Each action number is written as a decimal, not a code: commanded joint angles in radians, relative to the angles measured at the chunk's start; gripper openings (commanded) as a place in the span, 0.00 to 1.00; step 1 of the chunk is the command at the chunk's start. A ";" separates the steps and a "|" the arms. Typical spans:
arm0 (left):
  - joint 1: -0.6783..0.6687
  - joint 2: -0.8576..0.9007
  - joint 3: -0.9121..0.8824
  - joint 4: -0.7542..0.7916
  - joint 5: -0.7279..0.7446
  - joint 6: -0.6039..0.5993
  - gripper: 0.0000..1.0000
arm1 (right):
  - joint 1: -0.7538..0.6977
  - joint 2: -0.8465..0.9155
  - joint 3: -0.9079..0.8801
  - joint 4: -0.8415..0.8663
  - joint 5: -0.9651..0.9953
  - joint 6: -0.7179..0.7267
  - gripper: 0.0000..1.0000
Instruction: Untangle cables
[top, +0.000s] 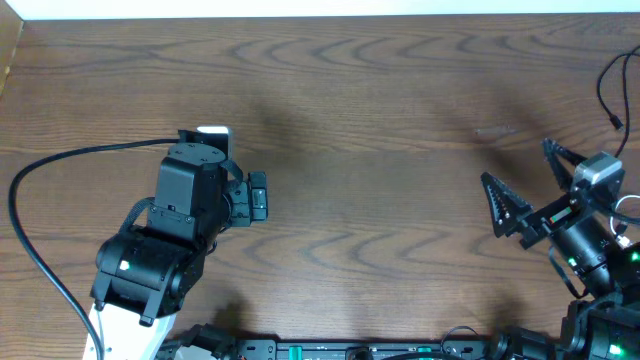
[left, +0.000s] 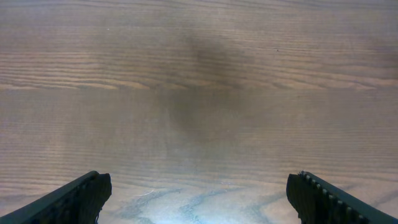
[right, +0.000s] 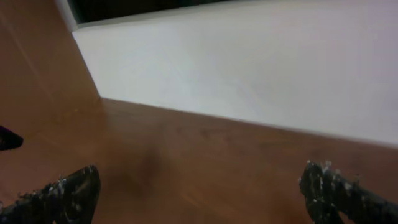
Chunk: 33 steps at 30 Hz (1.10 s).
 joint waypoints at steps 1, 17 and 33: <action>0.000 0.003 0.014 -0.003 -0.009 0.009 0.96 | 0.006 -0.003 -0.002 -0.032 0.023 0.034 0.99; 0.000 0.003 0.014 -0.003 -0.009 0.009 0.96 | 0.050 0.010 -0.002 -0.105 0.038 0.312 0.99; 0.000 0.003 0.014 -0.003 -0.009 0.009 0.96 | 0.192 -0.067 -0.194 0.169 0.158 -0.187 0.99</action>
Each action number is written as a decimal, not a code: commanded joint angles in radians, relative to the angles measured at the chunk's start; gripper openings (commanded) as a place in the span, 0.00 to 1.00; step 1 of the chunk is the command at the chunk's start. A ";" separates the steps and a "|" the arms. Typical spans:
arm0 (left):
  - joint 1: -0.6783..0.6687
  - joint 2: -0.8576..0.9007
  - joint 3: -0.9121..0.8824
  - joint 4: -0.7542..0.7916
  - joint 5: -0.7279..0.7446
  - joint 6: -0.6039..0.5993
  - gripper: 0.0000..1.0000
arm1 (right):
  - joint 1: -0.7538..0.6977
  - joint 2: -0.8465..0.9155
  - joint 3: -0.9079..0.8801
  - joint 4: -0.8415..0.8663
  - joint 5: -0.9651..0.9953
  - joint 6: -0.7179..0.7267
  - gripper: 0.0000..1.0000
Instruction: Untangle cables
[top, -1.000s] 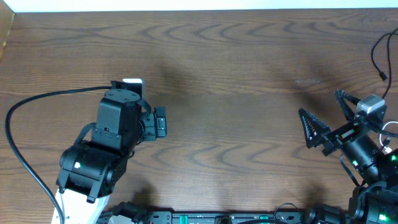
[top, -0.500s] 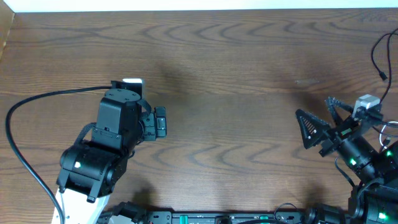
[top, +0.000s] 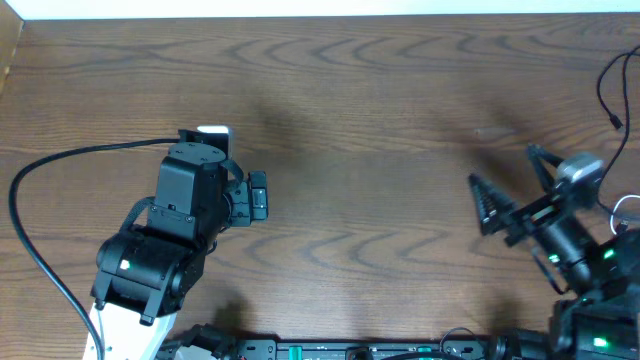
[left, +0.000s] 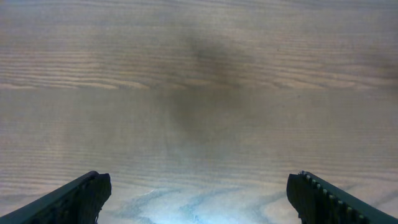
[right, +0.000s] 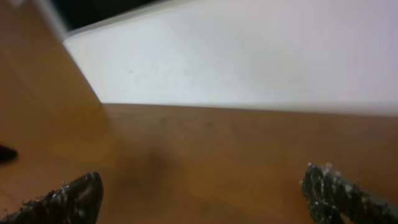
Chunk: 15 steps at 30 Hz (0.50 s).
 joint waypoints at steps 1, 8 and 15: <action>0.000 0.001 0.014 -0.003 -0.009 0.009 0.96 | 0.158 -0.111 -0.218 0.256 0.116 -0.219 0.99; 0.000 0.001 0.014 -0.003 -0.009 0.009 0.96 | 0.240 -0.285 -0.499 0.567 0.310 -0.221 0.99; 0.000 0.001 0.014 -0.003 -0.009 0.009 0.96 | 0.241 -0.436 -0.587 0.610 0.390 -0.237 0.99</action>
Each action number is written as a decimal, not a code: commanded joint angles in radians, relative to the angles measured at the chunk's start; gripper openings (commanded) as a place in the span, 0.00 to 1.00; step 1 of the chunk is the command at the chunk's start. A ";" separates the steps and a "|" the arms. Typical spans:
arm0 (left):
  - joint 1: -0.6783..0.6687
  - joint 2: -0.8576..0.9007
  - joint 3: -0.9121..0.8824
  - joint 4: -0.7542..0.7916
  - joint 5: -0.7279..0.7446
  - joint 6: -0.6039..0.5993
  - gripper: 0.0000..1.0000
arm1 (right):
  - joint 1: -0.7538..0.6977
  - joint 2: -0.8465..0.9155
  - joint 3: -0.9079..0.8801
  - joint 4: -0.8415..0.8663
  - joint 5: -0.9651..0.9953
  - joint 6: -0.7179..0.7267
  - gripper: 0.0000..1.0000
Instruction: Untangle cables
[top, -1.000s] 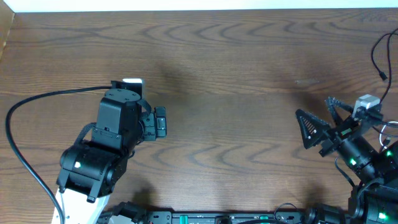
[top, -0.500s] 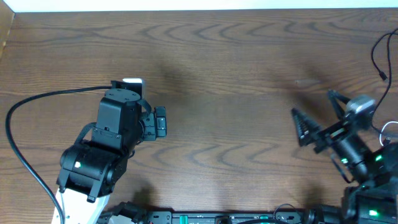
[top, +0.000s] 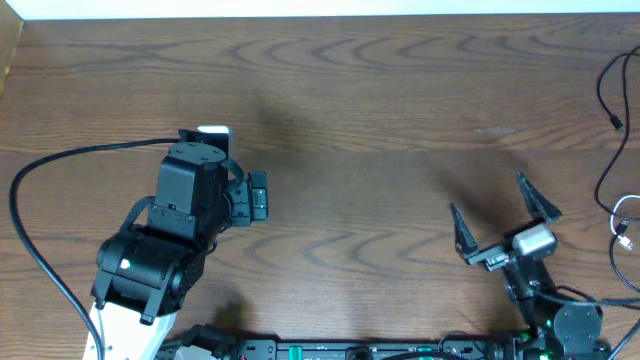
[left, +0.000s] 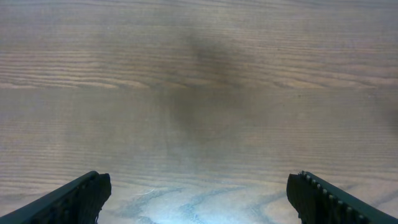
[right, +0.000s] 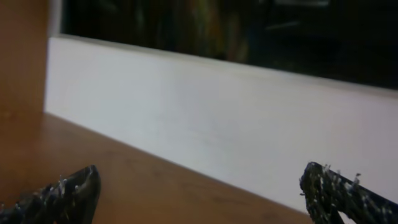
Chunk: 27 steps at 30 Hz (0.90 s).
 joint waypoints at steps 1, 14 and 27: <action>0.000 -0.001 0.013 -0.002 -0.009 0.009 0.96 | 0.008 -0.067 -0.013 0.008 0.067 -0.057 0.99; 0.000 -0.001 0.013 -0.002 -0.008 0.009 0.96 | 0.006 -0.142 -0.055 -0.044 0.124 -0.084 0.99; 0.000 -0.001 0.013 -0.002 -0.009 0.009 0.96 | 0.006 -0.142 -0.056 -0.336 0.191 -0.083 0.99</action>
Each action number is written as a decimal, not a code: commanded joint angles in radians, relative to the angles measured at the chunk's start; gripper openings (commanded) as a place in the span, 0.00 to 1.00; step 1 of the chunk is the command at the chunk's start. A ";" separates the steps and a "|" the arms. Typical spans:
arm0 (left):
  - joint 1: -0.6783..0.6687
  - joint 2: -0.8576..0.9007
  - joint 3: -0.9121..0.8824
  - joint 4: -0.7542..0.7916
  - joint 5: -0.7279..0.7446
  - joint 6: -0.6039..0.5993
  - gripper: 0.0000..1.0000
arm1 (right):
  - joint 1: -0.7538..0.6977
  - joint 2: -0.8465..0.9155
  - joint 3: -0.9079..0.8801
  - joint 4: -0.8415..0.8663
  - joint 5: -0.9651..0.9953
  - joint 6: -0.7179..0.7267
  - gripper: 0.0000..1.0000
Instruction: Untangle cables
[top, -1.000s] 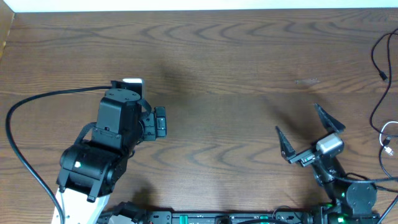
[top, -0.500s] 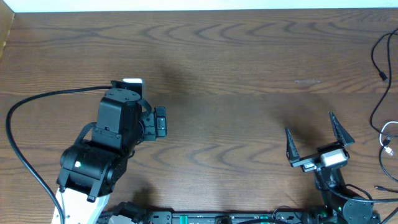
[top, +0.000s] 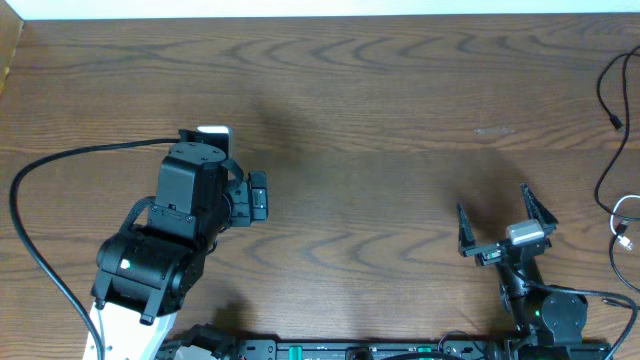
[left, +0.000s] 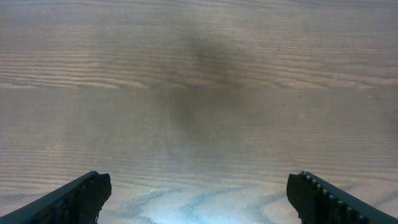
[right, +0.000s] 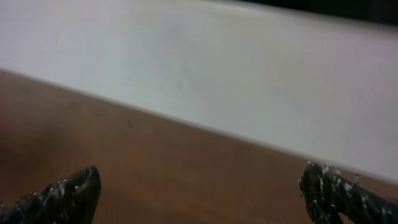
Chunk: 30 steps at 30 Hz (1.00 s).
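At the table's right edge lie a black cable (top: 606, 92) and a thinner cable (top: 622, 208) ending in a small white plug (top: 626, 241); both run out of the overhead view. My right gripper (top: 498, 222) stands open near the front right, well left of those cables, with nothing between its fingers (right: 69, 194). Its wrist view holds only brown table and a white wall. My left gripper (top: 258, 195) hangs open over bare wood at the left, its fingertips (left: 84, 196) wide apart and empty.
A thick black lead (top: 30, 190) loops from the left arm's wrist round the table's left side. A white wall (right: 249, 74) borders the table's far edge (top: 320, 18). A wooden side board (top: 10, 50) stands at the far left corner.
The right gripper has turned slightly and tipped downward: its wrist view now shows table below the white wall instead of a dark window above it. The left arm has not moved.
The right gripper stood open at the right edge, close to the cables. It then sat a little further left, then back near the table's front with the arm folded under it, where it stays. The left gripper stayed open and still throughout.
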 joint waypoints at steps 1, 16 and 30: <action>0.000 -0.001 0.013 0.000 -0.009 0.009 0.96 | 0.005 -0.006 -0.002 -0.050 0.037 -0.007 0.99; 0.000 -0.001 0.013 0.000 -0.009 0.009 0.96 | 0.005 -0.006 -0.002 -0.159 0.114 -0.006 0.99; 0.000 -0.001 0.013 0.000 -0.009 0.009 0.96 | 0.005 -0.006 -0.002 -0.159 0.114 -0.006 0.99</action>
